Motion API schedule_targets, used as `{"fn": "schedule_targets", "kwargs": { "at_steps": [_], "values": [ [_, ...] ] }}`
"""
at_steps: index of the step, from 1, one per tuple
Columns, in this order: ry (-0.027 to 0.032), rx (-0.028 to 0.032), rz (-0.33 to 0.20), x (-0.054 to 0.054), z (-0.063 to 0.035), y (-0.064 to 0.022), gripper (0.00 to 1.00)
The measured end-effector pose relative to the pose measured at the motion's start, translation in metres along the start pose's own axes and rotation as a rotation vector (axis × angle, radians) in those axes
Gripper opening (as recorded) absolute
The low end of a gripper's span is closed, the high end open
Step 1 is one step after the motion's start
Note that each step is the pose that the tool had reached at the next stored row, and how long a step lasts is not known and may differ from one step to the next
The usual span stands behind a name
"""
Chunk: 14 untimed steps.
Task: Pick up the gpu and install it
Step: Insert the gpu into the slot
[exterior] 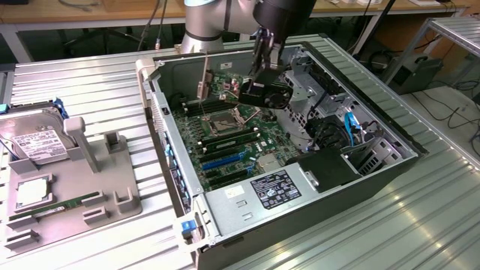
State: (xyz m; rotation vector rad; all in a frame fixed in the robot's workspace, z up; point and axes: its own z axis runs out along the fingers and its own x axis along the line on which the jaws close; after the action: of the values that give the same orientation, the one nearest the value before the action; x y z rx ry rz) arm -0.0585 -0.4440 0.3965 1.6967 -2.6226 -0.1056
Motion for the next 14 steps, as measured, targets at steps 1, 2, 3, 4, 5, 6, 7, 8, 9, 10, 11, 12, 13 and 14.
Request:
{"fn": "schedule_targets", "kwargs": {
  "at_steps": [1,2,3,4,5,6,7,8,9,10,11,12,13,14],
  "values": [
    [0.0008,0.0008,-0.021,0.0000,0.0000,0.0000,0.26],
    [0.0017,0.0015,-0.042,0.0000,0.0000,0.0000,0.26],
    [0.0030,0.0023,-0.073,0.0000,0.0001,0.0000,0.26],
    [0.0040,0.0028,-0.096,0.0000,0.0002,0.0000,0.26],
    [0.0051,0.0030,-0.118,0.0000,0.0003,0.0000,0.26],
    [0.0066,0.0031,-0.147,0.0000,0.0004,0.0000,0.26],
    [0.0078,0.0029,-0.168,0.0000,0.0006,0.0000,0.26],
    [0.0089,0.0027,-0.187,0.0000,0.0008,0.0000,0.26],
    [0.0108,0.0021,-0.216,0.0000,0.0011,0.0000,0.26],
    [0.0122,0.0015,-0.241,0.0000,0.0014,0.0000,0.26],
    [0.0141,0.0009,-0.271,0.0000,0.0018,-0.0001,0.26],
    [0.0151,0.0006,-0.288,0.0000,0.0021,-0.0001,0.26],
    [0.0163,0.0003,-0.307,0.0000,0.0029,-0.0002,0.26],
    [0.0176,0.0000,-0.331,0.0003,0.0045,-0.0004,0.26]
  ]
}}
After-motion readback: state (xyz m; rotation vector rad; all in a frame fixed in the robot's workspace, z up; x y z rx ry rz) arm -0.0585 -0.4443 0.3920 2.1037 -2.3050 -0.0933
